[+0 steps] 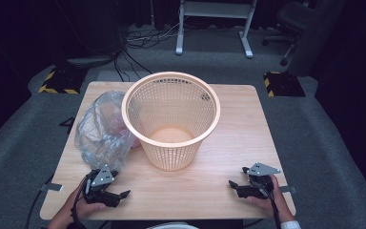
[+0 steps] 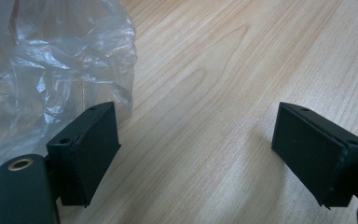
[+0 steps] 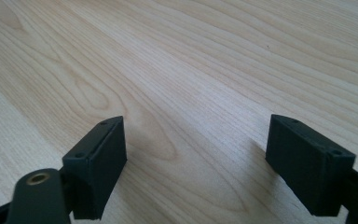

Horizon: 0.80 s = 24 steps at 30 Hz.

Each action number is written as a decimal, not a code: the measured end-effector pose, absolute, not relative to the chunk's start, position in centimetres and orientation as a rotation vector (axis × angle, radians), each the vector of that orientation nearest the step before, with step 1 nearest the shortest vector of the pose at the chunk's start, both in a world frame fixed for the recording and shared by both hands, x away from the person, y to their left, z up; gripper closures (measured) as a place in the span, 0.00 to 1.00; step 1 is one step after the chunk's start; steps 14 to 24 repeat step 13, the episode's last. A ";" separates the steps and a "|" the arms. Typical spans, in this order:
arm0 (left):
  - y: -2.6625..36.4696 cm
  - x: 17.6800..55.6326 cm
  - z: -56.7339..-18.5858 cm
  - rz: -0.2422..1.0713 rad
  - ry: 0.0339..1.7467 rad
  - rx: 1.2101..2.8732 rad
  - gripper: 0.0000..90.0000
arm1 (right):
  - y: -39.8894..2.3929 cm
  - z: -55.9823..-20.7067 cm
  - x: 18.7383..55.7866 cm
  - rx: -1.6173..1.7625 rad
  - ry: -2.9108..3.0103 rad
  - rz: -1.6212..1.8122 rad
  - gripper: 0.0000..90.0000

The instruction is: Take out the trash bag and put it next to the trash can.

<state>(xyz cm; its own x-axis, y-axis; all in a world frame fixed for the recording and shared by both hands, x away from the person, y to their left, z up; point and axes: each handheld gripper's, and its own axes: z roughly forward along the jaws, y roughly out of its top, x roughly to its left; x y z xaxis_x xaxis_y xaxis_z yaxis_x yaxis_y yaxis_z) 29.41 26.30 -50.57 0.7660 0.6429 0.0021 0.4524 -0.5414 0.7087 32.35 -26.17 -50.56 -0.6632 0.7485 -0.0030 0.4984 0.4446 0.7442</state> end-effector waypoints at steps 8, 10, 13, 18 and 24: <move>26.2 29.6 -50.6 0.339 0.809 2.238 0.15 | -26.2 -50.6 32.4 1.059 2.373 1.057 0.23; 26.2 29.6 -50.6 0.343 0.807 2.239 0.15 | -26.2 -50.6 32.4 1.058 2.373 1.058 0.23; 26.2 29.6 -50.6 0.336 0.810 2.238 0.14 | -26.2 -50.5 32.4 1.053 2.375 1.059 0.23; 26.2 29.6 -50.6 0.336 0.810 2.238 0.14 | -26.2 -50.5 32.4 1.053 2.375 1.059 0.23; 26.2 29.6 -50.6 0.336 0.810 2.238 0.14 | -26.2 -50.5 32.4 1.053 2.375 1.059 0.23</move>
